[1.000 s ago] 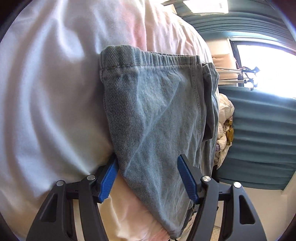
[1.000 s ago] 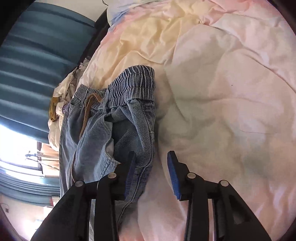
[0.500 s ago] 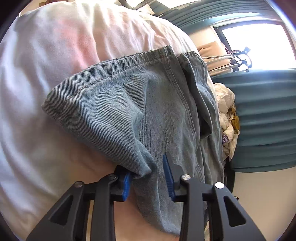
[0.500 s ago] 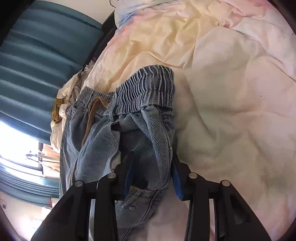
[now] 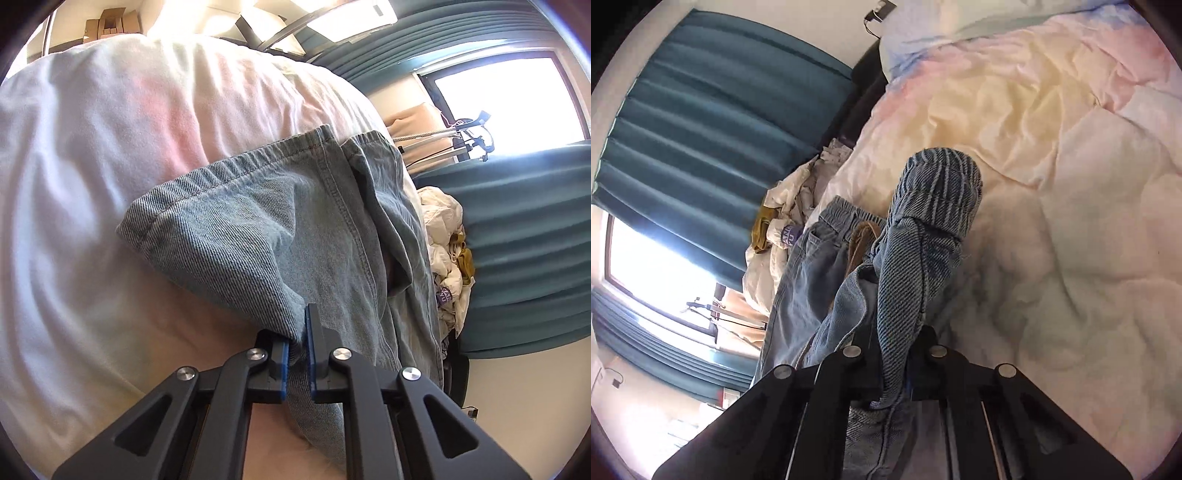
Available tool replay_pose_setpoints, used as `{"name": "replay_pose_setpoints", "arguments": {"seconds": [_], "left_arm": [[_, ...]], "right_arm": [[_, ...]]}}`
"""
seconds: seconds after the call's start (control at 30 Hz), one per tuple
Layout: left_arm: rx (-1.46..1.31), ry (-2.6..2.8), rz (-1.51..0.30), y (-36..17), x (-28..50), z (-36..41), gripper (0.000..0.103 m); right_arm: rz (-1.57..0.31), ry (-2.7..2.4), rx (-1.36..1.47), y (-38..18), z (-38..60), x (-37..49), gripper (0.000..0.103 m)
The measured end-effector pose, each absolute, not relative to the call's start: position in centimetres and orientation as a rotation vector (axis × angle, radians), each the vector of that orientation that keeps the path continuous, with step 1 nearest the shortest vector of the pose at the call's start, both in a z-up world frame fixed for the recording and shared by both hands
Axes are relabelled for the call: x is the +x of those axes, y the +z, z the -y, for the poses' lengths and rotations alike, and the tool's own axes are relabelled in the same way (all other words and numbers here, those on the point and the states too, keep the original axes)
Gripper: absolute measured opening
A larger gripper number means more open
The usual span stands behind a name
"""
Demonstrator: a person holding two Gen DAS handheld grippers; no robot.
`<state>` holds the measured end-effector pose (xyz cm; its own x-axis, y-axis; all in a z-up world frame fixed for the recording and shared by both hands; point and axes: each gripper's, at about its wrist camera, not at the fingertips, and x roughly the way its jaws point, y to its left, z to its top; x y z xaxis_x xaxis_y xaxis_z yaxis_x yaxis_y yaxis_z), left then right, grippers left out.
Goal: Fold clothes
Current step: 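Fold the waistband with the right gripper toward the leg end held by the left gripper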
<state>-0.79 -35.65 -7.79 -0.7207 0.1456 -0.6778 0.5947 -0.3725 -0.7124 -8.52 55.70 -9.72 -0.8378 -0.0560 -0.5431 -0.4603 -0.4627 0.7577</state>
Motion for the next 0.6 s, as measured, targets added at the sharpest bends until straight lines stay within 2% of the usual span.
{"name": "replay_pose_setpoints", "arguments": {"seconds": [0.3,0.5,0.6], "left_arm": [[0.945,-2.235,-1.482,-5.3,-2.7,35.5,0.006],[0.925,-2.282,-1.462,-1.3,-9.9,36.0,0.006],[0.922,-2.291,-1.448,0.5,-14.8,36.2,0.006]], "right_arm": [[-1.520,2.218,-0.798,-11.5,-56.2,-8.6,0.004],[-1.421,2.356,-0.713,-6.0,-55.8,-13.1,0.004],[-1.428,2.373,-0.711,-4.2,-56.1,-16.4,0.004]]}}
